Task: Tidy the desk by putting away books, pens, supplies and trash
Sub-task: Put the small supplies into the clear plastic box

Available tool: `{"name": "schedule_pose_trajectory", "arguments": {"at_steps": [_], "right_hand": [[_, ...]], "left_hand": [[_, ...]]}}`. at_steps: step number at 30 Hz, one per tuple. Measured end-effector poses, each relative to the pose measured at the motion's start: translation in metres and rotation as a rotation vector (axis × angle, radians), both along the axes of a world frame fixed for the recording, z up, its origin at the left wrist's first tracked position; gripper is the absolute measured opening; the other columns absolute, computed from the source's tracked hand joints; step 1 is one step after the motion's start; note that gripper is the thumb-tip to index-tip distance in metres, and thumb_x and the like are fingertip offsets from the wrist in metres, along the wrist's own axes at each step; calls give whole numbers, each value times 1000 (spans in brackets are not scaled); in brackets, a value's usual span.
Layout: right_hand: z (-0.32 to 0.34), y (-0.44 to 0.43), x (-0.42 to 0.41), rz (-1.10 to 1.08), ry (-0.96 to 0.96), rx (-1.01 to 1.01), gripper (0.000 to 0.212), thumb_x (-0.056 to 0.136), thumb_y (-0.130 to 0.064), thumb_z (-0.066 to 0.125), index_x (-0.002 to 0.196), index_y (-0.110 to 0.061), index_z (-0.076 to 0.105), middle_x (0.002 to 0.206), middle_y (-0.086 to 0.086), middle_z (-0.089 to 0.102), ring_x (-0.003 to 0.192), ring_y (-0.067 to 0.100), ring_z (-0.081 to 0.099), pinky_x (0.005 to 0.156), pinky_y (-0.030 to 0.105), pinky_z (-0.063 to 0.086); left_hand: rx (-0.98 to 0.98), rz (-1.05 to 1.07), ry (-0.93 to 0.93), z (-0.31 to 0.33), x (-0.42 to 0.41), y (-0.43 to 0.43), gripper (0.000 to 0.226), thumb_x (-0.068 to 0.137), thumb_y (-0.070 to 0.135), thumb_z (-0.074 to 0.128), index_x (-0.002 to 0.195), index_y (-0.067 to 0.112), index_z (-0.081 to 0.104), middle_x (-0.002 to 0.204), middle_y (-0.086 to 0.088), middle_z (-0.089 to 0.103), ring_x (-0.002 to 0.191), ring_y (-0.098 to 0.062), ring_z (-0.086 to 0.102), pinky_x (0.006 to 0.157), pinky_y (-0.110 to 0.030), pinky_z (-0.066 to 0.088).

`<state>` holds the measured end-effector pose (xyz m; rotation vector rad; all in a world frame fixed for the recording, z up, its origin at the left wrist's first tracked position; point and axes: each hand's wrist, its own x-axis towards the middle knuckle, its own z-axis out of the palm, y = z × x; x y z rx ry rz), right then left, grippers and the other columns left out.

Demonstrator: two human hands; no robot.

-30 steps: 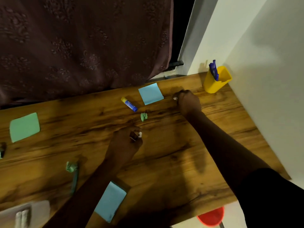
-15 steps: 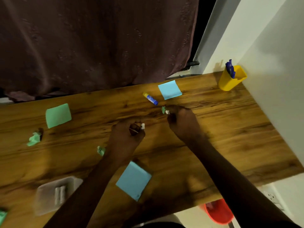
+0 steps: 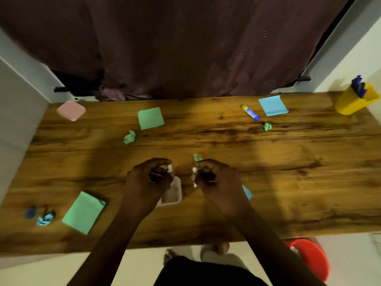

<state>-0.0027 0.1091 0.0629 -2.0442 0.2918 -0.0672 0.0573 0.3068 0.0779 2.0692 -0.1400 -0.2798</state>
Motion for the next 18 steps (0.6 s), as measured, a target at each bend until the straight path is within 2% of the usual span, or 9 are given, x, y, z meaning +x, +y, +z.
{"name": "schedule_pose_trajectory", "arguments": {"at_steps": [3, 6, 8, 12, 14, 18], "right_hand": [[-8, 40, -5, 73, 61, -70, 27, 91, -26, 74, 116, -32, 70, 109, -14, 74, 100, 0, 68, 92, 22, 56], [-11, 72, -3, 125, 66, -196, 31, 94, -28, 70, 124, -31, 68, 116, -11, 73, 106, 4, 67, 96, 23, 54], [-14, 87, 2, 146, 71, -301, 33, 95, -27, 68, 127, -29, 67, 119, -5, 73, 109, 12, 68, 96, 28, 54], [-28, 109, 18, 218, 181, -546, 30, 94, -29, 68, 124, -25, 66, 120, -1, 71, 111, 19, 66, 96, 32, 54], [-32, 116, 26, 209, 251, -594, 26, 93, -28, 70, 118, -22, 68, 117, 1, 71, 109, 20, 67, 94, 33, 55], [-37, 124, 39, 196, 355, -677, 22, 91, -23, 73, 111, -16, 69, 115, 6, 70, 109, 25, 67, 93, 36, 56]], "left_hand": [[-24, 49, 10, -5, -11, 40, 31, 83, 12, 82, 107, 29, 73, 82, 4, 75, 71, -13, 74, 70, -44, 64], [-3, 68, 5, -12, -18, 73, 32, 81, 8, 81, 105, 28, 73, 80, 7, 75, 71, -10, 73, 69, -44, 64], [6, 84, 20, -17, -21, 86, 30, 81, 7, 81, 100, 29, 73, 79, 7, 74, 69, -9, 73, 70, -44, 64], [34, 95, 45, -21, -25, 97, 23, 81, 7, 81, 91, 26, 71, 75, 7, 75, 67, -5, 72, 68, -30, 61], [26, 84, 50, -22, -26, 101, 24, 80, 7, 81, 90, 26, 71, 75, 8, 75, 68, -4, 72, 64, -21, 58], [23, 63, 65, -23, -26, 106, 24, 80, 7, 82, 92, 26, 72, 76, 8, 75, 69, -4, 72, 62, -15, 55]]}}
